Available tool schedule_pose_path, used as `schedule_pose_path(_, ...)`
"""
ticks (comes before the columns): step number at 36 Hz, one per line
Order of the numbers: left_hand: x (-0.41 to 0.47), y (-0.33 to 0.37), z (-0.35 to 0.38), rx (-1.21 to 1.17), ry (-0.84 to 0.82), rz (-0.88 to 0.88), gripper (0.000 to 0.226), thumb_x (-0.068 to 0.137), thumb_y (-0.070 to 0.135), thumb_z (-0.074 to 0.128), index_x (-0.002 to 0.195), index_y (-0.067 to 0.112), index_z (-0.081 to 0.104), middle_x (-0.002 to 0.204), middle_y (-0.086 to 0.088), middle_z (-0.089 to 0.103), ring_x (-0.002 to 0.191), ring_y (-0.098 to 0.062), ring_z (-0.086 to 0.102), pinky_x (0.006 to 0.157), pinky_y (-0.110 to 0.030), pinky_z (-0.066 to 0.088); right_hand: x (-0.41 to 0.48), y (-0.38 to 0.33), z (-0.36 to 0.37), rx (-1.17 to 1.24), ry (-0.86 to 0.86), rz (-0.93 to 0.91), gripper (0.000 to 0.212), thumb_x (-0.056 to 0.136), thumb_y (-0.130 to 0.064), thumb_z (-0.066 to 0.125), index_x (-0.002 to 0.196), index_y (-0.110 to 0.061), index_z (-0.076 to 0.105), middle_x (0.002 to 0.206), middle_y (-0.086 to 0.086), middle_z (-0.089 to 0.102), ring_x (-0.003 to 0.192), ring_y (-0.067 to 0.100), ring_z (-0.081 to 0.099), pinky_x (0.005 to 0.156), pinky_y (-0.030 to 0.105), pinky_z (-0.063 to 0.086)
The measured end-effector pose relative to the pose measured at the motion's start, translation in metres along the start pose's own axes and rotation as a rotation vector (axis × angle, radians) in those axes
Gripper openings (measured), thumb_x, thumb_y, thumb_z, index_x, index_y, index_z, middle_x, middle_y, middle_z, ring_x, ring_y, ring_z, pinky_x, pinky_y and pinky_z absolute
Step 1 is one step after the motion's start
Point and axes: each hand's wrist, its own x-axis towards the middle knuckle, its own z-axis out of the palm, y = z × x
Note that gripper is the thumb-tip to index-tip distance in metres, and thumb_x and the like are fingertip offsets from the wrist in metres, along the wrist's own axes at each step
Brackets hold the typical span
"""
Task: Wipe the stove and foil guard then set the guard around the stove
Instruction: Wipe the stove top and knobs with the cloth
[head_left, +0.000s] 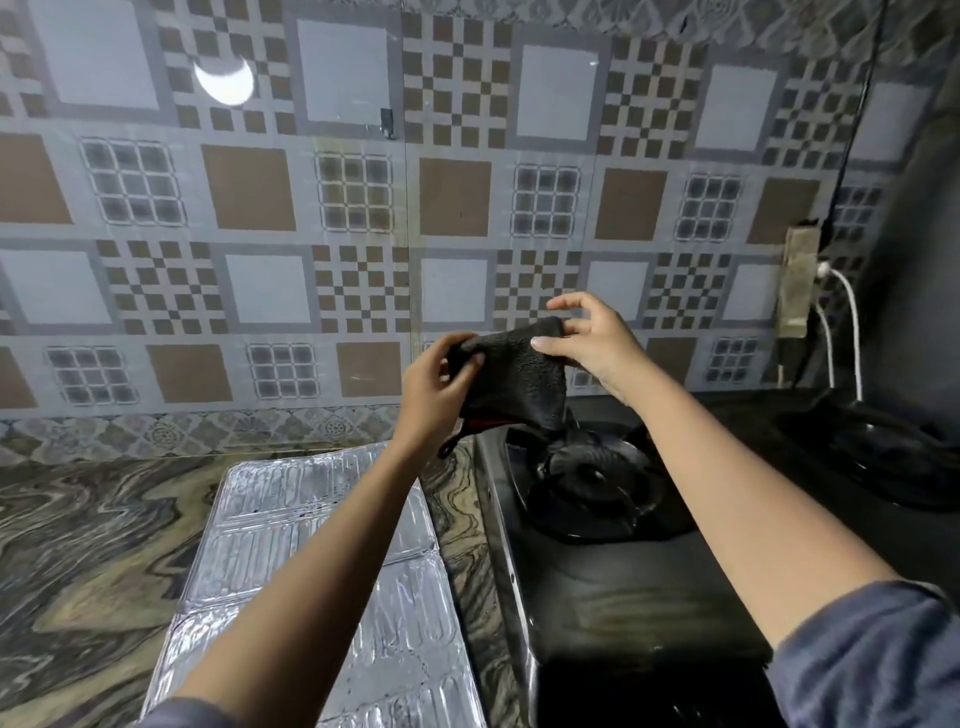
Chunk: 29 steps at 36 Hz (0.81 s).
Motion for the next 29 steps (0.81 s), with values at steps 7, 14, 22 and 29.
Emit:
schedule_pose_path(7, 0.015, 0.003, 0.014, 0.152, -0.045, 0.083, 0.017, 0.088, 0.014, 0.061, 0.104, 0.015, 0.065, 0.094, 0.006, 0.063, 0.088, -0.010, 0.059, 0.079, -0.028, 0.052, 0.003, 0.022, -0.021, -0.305, -0.039, -0.135, 0.039, 0.070, -0.011, 0.078, 0.106, -0.019, 0.065, 0.104, 0.001, 0.063, 0.103, 0.021, 0.057, 0.093, 0.038, 0.048)
schedule_pose_path(14, 0.027, 0.008, 0.038, 0.204, -0.045, 0.035, 0.020, 0.087, 0.016, 0.063, 0.106, 0.018, 0.064, 0.097, -0.004, 0.064, 0.080, -0.007, 0.058, 0.059, -0.012, 0.052, 0.025, 0.040, -0.040, -0.488, 0.043, -0.274, 0.025, 0.079, -0.013, 0.071, 0.104, -0.014, 0.069, 0.105, 0.004, 0.046, 0.096, 0.012, 0.045, 0.086, 0.021, 0.036)
schedule_pose_path(22, 0.025, -0.001, 0.067, 0.304, 0.026, 0.008, 0.014, 0.085, 0.013, 0.066, 0.098, 0.017, 0.065, 0.089, 0.006, 0.063, 0.079, -0.004, 0.057, 0.069, -0.010, 0.049, 0.053, 0.063, -0.061, -0.345, -0.092, -0.329, 0.021, 0.085, -0.012, 0.064, 0.105, -0.011, 0.068, 0.104, 0.001, 0.066, 0.095, 0.010, 0.054, 0.084, 0.024, 0.040)
schedule_pose_path(29, 0.012, -0.026, 0.088, 0.322, 0.120, -0.137, 0.017, 0.086, 0.017, 0.065, 0.102, 0.014, 0.065, 0.091, -0.002, 0.065, 0.073, -0.007, 0.058, 0.061, -0.008, 0.047, 0.085, 0.095, -0.054, -0.278, -0.206, -0.364, 0.024, 0.085, -0.009, 0.063, 0.109, -0.009, 0.067, 0.111, 0.006, 0.067, 0.099, 0.011, 0.056, 0.087, 0.020, 0.042)
